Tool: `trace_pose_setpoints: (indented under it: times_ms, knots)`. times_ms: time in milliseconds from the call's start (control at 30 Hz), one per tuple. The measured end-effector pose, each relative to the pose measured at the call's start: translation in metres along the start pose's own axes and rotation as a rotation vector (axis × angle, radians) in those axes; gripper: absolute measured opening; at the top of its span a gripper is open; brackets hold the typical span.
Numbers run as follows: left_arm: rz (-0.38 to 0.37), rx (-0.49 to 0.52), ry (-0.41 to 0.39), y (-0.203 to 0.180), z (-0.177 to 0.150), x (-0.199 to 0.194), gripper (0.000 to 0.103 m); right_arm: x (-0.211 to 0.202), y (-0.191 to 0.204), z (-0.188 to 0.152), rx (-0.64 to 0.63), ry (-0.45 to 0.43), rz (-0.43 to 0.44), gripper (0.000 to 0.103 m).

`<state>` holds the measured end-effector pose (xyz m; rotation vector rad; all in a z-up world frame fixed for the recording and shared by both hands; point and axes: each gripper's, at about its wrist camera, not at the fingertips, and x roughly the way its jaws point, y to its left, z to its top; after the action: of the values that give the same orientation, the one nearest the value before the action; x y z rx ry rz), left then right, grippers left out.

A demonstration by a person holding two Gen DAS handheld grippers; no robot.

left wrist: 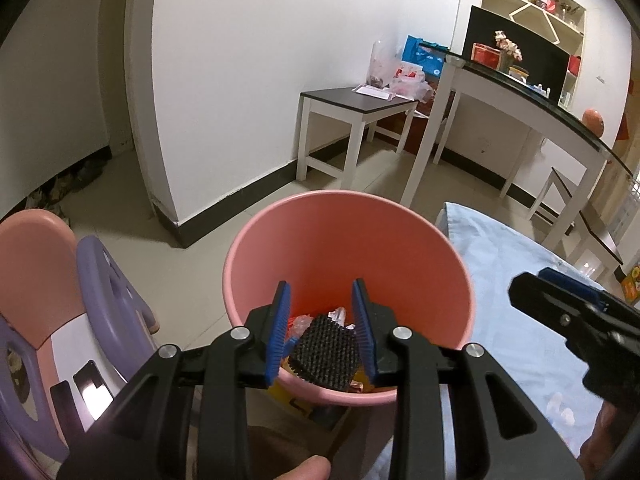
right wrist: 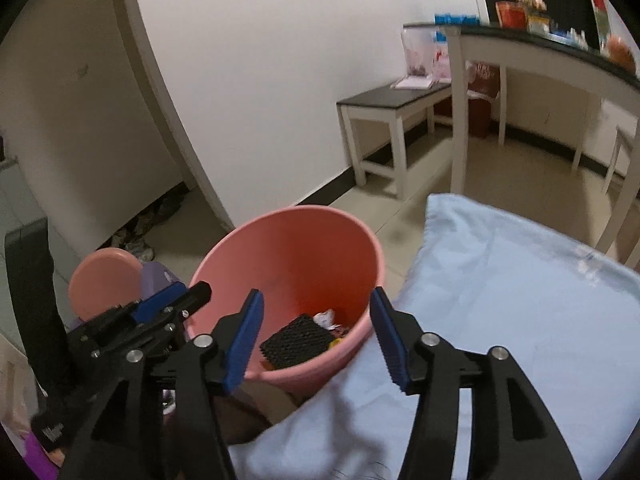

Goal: Collect trash

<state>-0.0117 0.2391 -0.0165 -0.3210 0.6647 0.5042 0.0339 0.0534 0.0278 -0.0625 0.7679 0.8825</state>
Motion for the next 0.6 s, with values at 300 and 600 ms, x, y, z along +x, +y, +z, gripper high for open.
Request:
trace_pose_setpoints:
  times_ms: [300, 600]
  knots:
    - [-0.006, 0.021, -0.046, -0.016, -0.001, -0.025, 0.031, -0.035, -0.002, -0.019, -0.068, -0.06, -0.095, 0.065]
    - [-0.027, 0.081, -0.074, -0.04, -0.009, -0.049, 0.031, -0.055, -0.008, -0.032, -0.032, -0.072, -0.113, 0.065]
